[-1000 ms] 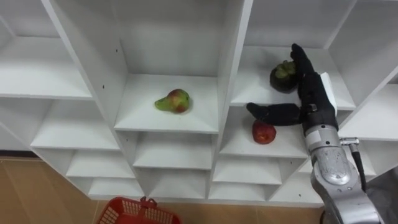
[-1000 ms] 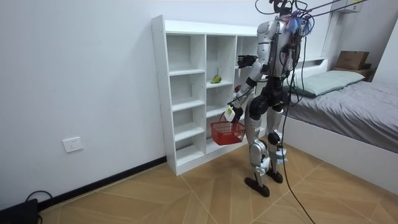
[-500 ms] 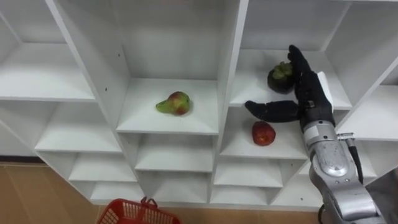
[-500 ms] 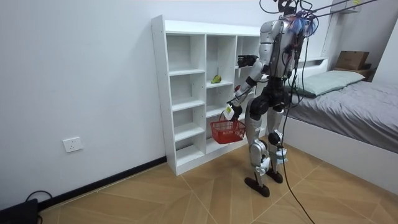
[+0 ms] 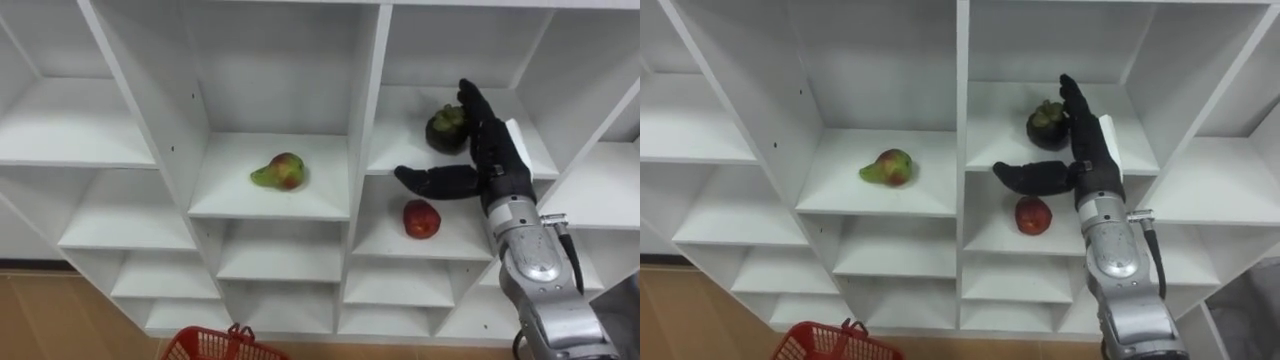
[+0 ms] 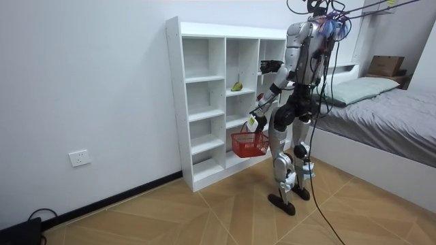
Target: Collect fruits from the closet
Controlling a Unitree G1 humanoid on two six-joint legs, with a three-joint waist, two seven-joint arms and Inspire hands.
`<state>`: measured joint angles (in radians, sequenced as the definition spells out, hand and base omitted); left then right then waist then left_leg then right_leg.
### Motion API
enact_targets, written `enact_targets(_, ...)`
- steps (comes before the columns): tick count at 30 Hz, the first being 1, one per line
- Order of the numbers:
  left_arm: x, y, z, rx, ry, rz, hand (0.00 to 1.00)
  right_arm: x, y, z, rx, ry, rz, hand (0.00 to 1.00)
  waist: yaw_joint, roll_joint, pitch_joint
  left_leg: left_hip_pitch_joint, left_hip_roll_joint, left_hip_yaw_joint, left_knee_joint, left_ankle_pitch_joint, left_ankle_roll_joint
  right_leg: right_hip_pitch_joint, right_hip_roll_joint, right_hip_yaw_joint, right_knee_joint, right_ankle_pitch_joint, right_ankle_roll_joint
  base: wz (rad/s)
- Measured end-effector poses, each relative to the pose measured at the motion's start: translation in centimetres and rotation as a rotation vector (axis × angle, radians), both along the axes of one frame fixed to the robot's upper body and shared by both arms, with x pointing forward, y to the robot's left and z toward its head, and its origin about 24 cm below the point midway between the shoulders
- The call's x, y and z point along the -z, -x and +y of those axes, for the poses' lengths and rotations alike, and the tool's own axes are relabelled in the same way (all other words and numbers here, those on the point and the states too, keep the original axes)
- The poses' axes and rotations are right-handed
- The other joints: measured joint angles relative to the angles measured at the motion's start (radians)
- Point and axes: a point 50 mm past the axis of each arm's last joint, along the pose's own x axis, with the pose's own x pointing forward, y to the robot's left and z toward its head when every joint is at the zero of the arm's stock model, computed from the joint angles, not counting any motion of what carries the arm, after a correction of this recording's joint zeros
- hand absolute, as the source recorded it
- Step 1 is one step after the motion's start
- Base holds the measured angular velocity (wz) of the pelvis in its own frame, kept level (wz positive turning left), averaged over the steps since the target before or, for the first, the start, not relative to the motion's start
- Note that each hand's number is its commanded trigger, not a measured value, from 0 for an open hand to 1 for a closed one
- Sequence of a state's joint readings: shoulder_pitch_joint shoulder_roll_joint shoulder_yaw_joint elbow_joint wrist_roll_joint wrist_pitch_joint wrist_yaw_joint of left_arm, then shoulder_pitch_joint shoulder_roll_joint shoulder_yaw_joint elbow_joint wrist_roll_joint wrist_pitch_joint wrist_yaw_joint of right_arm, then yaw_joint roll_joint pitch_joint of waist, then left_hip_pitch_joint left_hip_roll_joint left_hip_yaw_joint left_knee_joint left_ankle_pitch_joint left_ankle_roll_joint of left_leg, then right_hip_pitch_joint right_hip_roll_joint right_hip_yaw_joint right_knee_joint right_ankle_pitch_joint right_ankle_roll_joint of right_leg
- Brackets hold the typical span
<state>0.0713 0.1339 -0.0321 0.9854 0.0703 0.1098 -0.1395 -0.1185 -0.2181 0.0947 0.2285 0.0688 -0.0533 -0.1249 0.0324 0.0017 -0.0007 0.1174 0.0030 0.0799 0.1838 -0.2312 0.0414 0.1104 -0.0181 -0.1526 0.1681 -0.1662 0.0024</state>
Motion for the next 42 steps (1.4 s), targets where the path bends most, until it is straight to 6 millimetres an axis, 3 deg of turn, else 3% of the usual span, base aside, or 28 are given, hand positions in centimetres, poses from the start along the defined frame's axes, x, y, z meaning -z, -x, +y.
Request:
enact_targets(1,0.0,0.0,0.0,0.0,0.0,0.0,1.0,0.0,0.0,0.0,0.0,0.002,0.0,0.99,0.0,0.0,0.0,0.0,0.0,0.0,0.0,0.0,0.0,0.0,0.0,0.0,0.0,0.0,0.0,0.0)
enact_targets(17,0.0,0.0,0.2,-0.008,-0.02,0.001,1.0,-0.5,-1.7,-2.2,0.147,0.033,-0.024,1.0,-0.002,-0.004,-0.0029,0.002,0.0,0.0,-0.001,0.0,0.0,0.002,0.001,0.001,-0.002,0.0,0.0,0.0)
enact_targets(33,0.0,0.0,0.3,-0.011,-0.029,0.004,1.0,-0.1,-1.7,-2.3,0.158,0.034,-0.003,1.0,0.002,-0.009,-0.002,0.012,0.001,0.0,-0.005,0.0,0.0,0.01,0.001,0.001,-0.001,0.0,0.0,0.0)
enact_targets(42,0.0,-0.1,0.4,-0.02,-0.028,0.0,1.0,0.3,-1.6,-1.4,0.123,0.028,0.008,1.0,-0.001,-0.009,-0.0022,0.015,0.001,0.003,-0.006,0.0,0.0,0.009,0.002,0.01,-0.002,0.0,0.0,-0.01)
